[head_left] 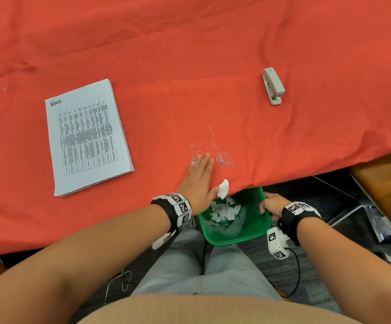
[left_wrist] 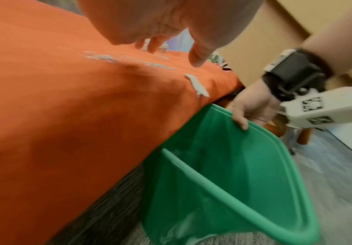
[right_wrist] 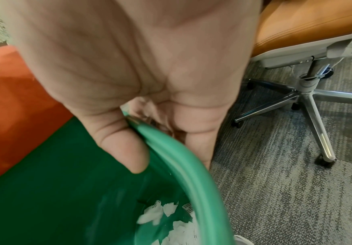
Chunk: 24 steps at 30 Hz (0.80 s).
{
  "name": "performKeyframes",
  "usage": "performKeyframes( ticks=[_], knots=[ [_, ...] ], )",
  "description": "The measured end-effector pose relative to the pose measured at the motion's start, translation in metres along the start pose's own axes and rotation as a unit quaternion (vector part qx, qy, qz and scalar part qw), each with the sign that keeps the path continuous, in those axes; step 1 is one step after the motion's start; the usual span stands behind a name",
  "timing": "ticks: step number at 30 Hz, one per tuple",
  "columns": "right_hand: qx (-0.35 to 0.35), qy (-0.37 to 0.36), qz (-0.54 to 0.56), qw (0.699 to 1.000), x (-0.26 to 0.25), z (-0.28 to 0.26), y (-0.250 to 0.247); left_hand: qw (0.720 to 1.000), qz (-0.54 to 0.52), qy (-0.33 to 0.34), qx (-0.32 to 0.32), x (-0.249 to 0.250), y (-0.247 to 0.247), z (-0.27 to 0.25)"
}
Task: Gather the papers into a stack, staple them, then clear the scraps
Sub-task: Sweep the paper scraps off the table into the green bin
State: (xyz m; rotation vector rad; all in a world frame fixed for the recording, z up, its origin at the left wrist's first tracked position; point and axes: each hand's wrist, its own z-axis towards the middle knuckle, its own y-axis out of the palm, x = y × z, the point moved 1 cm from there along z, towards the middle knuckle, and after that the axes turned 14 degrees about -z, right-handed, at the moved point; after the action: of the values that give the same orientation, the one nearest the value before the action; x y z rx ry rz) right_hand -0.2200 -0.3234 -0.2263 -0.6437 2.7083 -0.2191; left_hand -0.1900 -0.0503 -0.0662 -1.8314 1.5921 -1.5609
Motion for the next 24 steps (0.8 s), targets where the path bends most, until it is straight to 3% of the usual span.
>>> performKeyframes(
  ticks=[2,4,11,14,16,20,22,24],
  knots=[
    [-0.002,0.004,0.011,1.0,-0.001,-0.003,0.001,0.999,0.006,-0.046,-0.004,-0.008,-0.003,0.005],
    [-0.003,0.006,0.007,1.0,0.0,-0.001,0.002,0.998,0.026,-0.046,-0.029,-0.009,0.003,0.004],
    [-0.005,0.006,-0.009,1.0,0.002,0.005,0.0,0.972,0.093,0.135,-0.167,0.015,0.039,-0.017],
    [-0.003,0.004,-0.008,1.0,0.003,0.004,-0.002,0.965,0.088,0.184,-0.163,0.019,0.034,-0.016],
    [-0.003,0.008,-0.012,1.0,0.004,0.006,-0.003,0.981,0.05,0.148,-0.117,0.016,0.016,-0.008],
    [0.0,0.01,-0.012,1.0,0.002,0.002,-0.002,1.0,-0.006,-0.021,0.008,-0.011,-0.021,0.022],
    [0.002,0.008,-0.007,1.0,0.0,-0.001,-0.001,0.997,-0.015,-0.077,0.028,-0.026,-0.03,0.035],
    [0.003,0.007,-0.004,1.0,0.001,0.001,-0.001,0.996,-0.017,-0.09,0.014,-0.032,-0.029,0.04]
  ],
)
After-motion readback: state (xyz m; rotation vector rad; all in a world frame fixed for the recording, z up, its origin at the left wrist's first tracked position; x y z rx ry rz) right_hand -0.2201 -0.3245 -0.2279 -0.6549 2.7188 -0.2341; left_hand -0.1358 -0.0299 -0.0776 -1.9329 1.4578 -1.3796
